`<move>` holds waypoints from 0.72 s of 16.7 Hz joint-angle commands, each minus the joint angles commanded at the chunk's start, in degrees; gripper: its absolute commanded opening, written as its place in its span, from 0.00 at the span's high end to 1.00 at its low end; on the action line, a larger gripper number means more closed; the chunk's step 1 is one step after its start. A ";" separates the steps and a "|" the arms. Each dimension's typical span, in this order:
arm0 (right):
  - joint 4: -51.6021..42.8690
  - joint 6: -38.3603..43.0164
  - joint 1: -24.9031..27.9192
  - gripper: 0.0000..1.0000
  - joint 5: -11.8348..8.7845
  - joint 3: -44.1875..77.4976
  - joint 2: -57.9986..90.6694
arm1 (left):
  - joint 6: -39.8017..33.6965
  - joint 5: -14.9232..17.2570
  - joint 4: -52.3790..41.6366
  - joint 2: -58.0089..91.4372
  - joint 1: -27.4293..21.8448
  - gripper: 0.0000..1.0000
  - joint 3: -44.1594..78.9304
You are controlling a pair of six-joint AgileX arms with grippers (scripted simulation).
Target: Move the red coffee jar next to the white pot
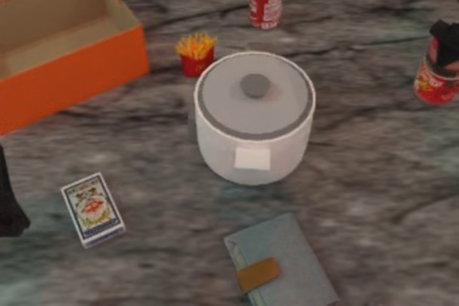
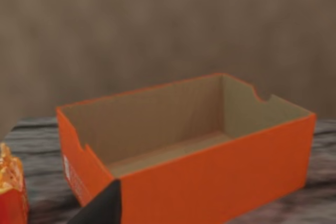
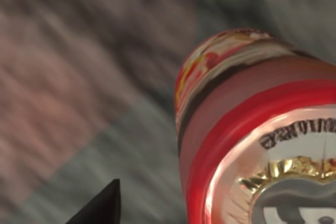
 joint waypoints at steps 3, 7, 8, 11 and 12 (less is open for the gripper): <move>0.24 0.04 -0.30 0.00 0.06 -0.30 0.06 | 0.00 0.00 0.00 0.00 0.00 0.00 0.00; 5.01 0.05 0.15 0.00 0.01 -6.67 -1.51 | 0.00 0.00 0.00 0.00 0.00 0.00 0.00; 6.86 0.14 0.22 0.00 0.01 -9.21 -2.11 | 0.00 0.00 0.00 0.00 0.00 0.00 0.00; 12.39 0.34 0.42 0.00 0.00 -16.58 -3.75 | 0.00 0.00 0.00 0.00 0.00 0.00 0.00; 13.83 0.39 0.47 0.00 0.00 -18.37 -4.14 | 0.00 0.00 0.00 0.00 0.00 0.00 0.00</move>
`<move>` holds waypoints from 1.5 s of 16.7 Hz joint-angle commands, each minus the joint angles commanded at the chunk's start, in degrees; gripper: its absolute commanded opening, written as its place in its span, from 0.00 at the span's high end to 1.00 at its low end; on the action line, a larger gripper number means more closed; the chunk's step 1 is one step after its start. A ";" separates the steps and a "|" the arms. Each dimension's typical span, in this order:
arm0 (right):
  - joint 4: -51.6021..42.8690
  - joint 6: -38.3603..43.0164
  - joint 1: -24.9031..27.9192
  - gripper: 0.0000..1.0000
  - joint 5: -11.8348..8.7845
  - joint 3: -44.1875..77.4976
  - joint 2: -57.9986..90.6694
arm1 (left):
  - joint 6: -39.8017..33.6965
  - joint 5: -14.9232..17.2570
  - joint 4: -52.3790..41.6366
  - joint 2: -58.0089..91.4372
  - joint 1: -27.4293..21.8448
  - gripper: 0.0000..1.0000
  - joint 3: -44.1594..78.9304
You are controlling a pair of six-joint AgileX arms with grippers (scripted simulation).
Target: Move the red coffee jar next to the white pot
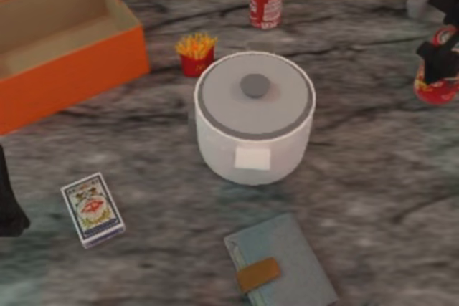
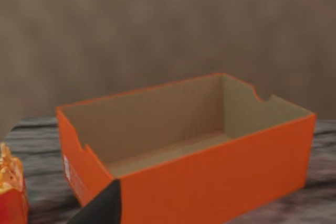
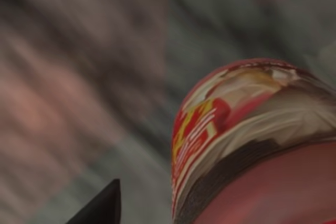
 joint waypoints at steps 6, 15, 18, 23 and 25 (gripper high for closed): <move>1.64 0.06 0.05 0.00 0.00 -1.86 -0.41 | 0.00 0.00 0.00 0.00 0.00 0.00 0.00; 1.64 0.06 0.05 0.68 0.00 -1.86 -0.41 | 0.00 0.00 0.00 0.00 0.00 0.00 0.00; 1.64 0.06 0.05 0.90 0.00 -1.86 -0.41 | 0.00 0.00 0.00 0.00 0.00 0.00 0.00; 1.64 0.06 0.05 1.00 0.00 -1.86 -0.41 | 0.00 0.00 0.00 0.00 0.00 0.00 0.00; 1.64 0.06 0.05 1.00 0.00 -1.86 -0.41 | 0.00 0.00 0.00 0.00 0.00 0.00 0.00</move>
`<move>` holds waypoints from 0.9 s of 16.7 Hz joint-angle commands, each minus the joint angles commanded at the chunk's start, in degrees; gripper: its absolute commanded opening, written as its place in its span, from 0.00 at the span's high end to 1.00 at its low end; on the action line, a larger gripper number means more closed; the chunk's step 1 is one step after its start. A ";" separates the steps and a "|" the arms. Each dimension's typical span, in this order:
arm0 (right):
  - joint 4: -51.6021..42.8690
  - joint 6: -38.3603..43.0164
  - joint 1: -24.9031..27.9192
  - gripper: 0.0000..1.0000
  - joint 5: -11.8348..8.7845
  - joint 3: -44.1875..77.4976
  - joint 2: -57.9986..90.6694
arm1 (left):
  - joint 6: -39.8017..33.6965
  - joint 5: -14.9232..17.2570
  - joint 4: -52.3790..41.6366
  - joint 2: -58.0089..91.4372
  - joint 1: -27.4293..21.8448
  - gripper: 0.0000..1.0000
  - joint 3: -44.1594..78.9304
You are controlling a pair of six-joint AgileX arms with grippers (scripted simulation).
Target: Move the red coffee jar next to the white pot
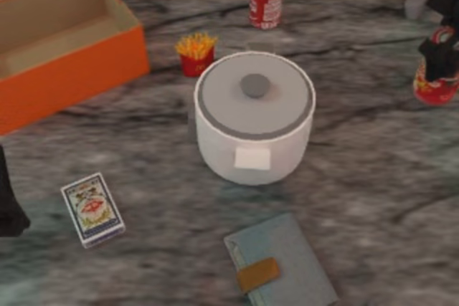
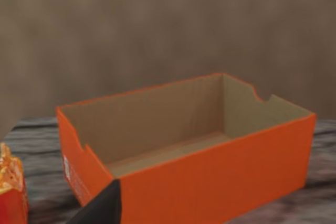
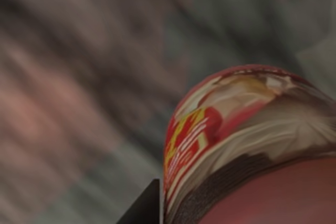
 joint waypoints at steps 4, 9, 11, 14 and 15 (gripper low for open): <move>-0.02 0.08 -0.21 1.00 -0.02 -0.12 -0.12 | 0.00 0.00 0.00 0.00 0.00 0.00 0.00; 0.83 0.12 -0.04 1.00 -0.23 -9.70 -9.44 | 0.00 0.00 0.00 0.00 0.00 0.00 0.00; 1.33 0.15 0.00 1.00 -0.32 -16.98 -16.06 | 0.00 0.00 0.00 0.00 0.00 0.00 0.00; 1.88 0.00 0.16 1.00 -0.39 -27.76 -25.78 | 0.00 0.00 0.00 0.00 0.00 0.00 0.00; 1.99 -0.07 0.23 1.00 -0.41 -30.41 -28.33 | 0.00 0.00 0.00 0.00 0.00 0.00 0.00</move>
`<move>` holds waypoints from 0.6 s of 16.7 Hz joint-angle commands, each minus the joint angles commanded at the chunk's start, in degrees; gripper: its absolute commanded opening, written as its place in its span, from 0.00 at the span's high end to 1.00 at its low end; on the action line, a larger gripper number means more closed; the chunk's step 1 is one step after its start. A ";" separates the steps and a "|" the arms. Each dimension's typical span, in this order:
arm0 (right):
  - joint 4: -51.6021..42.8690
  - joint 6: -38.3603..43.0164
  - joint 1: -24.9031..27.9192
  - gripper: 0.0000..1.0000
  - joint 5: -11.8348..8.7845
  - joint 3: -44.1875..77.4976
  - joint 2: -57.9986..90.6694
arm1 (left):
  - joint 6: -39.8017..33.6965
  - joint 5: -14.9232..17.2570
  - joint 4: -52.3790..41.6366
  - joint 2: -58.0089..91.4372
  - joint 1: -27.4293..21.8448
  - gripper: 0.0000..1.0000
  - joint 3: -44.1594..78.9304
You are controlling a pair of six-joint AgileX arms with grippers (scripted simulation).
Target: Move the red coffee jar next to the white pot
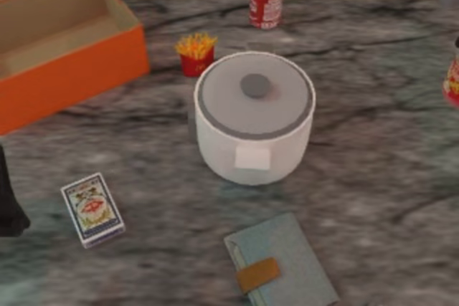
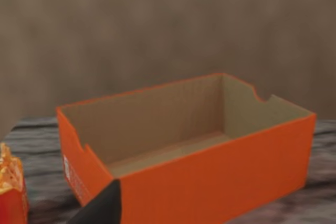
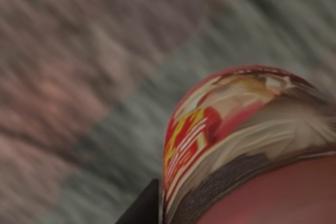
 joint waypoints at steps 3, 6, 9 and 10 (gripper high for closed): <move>0.12 -0.15 0.11 1.00 0.00 -4.29 -4.21 | 0.00 0.00 0.00 0.00 0.00 0.00 0.00; 0.12 -0.16 0.12 1.00 0.00 -4.49 -4.40 | 0.00 0.00 0.00 0.00 0.00 0.00 0.00; 0.17 0.72 0.09 1.00 0.06 -4.51 -4.15 | 0.00 0.00 0.00 0.00 0.00 0.00 0.00; 0.35 1.97 0.55 1.00 0.19 -4.81 -4.02 | 0.00 0.00 0.00 0.00 0.00 0.00 0.00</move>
